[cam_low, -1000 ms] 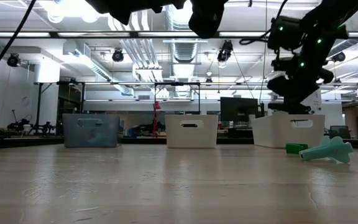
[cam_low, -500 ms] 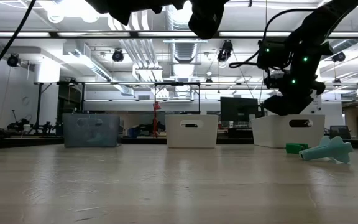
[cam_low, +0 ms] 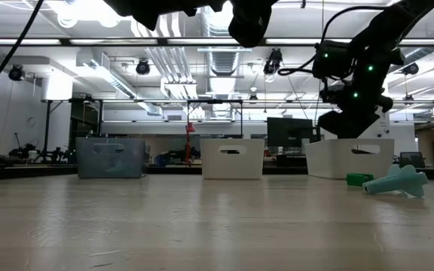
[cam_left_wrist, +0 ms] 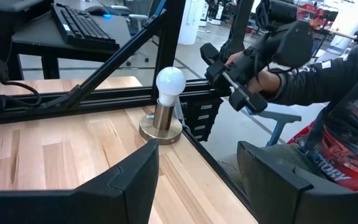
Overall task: Pick and place Stapler, Stapler remover, tape
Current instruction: Put the green stapler into the right white bin
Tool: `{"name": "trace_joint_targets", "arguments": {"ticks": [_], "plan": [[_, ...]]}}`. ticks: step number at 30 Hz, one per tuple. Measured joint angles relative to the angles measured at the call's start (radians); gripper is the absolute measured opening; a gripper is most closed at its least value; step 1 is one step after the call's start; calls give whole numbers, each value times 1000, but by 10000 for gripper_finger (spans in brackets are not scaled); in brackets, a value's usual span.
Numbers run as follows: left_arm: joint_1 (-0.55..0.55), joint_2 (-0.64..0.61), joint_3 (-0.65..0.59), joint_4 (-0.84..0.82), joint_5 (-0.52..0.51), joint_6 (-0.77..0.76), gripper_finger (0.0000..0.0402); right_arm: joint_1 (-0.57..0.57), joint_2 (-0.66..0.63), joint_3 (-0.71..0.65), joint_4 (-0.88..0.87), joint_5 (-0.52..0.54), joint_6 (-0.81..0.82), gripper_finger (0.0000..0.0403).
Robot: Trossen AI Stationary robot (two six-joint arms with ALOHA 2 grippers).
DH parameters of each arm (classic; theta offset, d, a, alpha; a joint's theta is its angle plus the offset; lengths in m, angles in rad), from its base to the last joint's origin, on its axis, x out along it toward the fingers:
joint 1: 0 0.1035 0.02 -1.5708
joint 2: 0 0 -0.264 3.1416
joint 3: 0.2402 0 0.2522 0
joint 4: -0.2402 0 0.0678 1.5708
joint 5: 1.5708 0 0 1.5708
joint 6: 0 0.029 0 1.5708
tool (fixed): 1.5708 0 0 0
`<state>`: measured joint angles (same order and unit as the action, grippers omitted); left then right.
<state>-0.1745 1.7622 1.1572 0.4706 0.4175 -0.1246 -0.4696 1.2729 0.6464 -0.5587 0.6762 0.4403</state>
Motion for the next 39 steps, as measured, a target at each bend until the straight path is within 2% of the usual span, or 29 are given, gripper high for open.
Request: {"name": "trace_joint_targets", "arguments": {"ticks": [5,11,16,19,26,30,39], "plan": [[0,0,0,0,0,0,218,10,-72,0,-5,-32,-42,218],[0,0,0,0,-2,16,218,50,-198,4,-3,-198,-46,231],[0,0,0,0,-6,16,218,125,-275,4,-5,-350,-13,232],[0,0,0,0,-13,17,218,178,-296,4,-5,-383,16,229],[0,0,0,0,-15,17,218,285,-308,7,-10,-399,95,228],[0,0,0,0,-15,17,218,361,-305,7,-11,-442,172,228],[0,0,0,0,-15,17,218,551,-185,9,-30,-478,373,229]]}}
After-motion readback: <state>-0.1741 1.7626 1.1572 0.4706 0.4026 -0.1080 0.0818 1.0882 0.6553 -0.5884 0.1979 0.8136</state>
